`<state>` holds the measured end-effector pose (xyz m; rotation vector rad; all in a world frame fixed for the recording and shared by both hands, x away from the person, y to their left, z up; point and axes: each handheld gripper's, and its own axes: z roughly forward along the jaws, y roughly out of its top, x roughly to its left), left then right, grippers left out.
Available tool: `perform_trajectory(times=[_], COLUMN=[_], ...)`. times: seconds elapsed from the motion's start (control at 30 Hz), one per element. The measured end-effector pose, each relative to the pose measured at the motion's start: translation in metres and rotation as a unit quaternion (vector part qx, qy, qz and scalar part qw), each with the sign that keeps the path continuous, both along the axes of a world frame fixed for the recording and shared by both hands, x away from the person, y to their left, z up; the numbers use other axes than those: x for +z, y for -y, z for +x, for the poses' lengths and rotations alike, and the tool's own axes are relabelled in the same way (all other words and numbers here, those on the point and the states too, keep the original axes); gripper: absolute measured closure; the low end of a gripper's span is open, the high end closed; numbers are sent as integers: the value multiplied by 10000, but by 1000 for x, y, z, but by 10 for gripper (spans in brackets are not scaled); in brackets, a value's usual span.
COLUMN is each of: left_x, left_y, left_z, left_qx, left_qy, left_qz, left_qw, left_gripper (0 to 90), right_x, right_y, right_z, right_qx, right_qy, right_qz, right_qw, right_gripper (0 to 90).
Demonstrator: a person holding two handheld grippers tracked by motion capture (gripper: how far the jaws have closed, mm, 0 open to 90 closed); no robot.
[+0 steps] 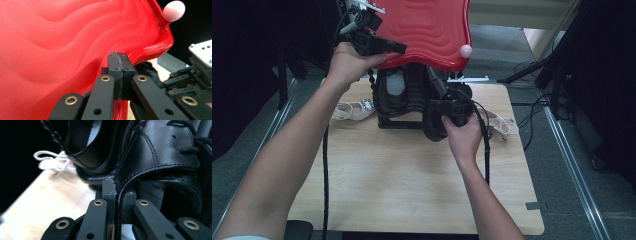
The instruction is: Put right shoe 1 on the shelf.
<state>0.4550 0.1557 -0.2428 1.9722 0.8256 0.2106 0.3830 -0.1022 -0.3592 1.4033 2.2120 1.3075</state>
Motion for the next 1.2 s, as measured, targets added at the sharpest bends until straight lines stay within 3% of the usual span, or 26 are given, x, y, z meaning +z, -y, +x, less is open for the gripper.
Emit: perform_trajectory(times=[0.1,0.4,0.57,0.8,1.0,1.13,1.2], left_x=[0,-1,-1,-1,-1,-1,0], left_y=[-1,-2,-1,-2,-2,-3,-3], left_z=[0,0,0,0,0,1,1], left_qx=[-39,-77,-87,-94,-105,-123,-132], left_qy=[24,29,57,67,53,56,56], left_qz=[-22,-40,-41,-41,-35,-35,-25], left_qw=[10000,10000,9999,9999,9999,9999,9999], left_gripper=[900,900,900,900,900,900,900], right_x=[-5,-11,-16,-23,-17,-19,-23], right_y=[-10,-26,-38,-48,-53,-52,-50], right_z=[3,14,18,21,20,28,33], right_qx=[-115,-206,-201,-171,-401,-360,-231], right_qy=[150,306,469,425,701,695,491], right_qz=[-108,53,-179,-224,-630,-537,-323], right_qw=[9998,9993,9985,9987,9947,9955,9980], right_gripper=[861,852,836,808,837,818,781])
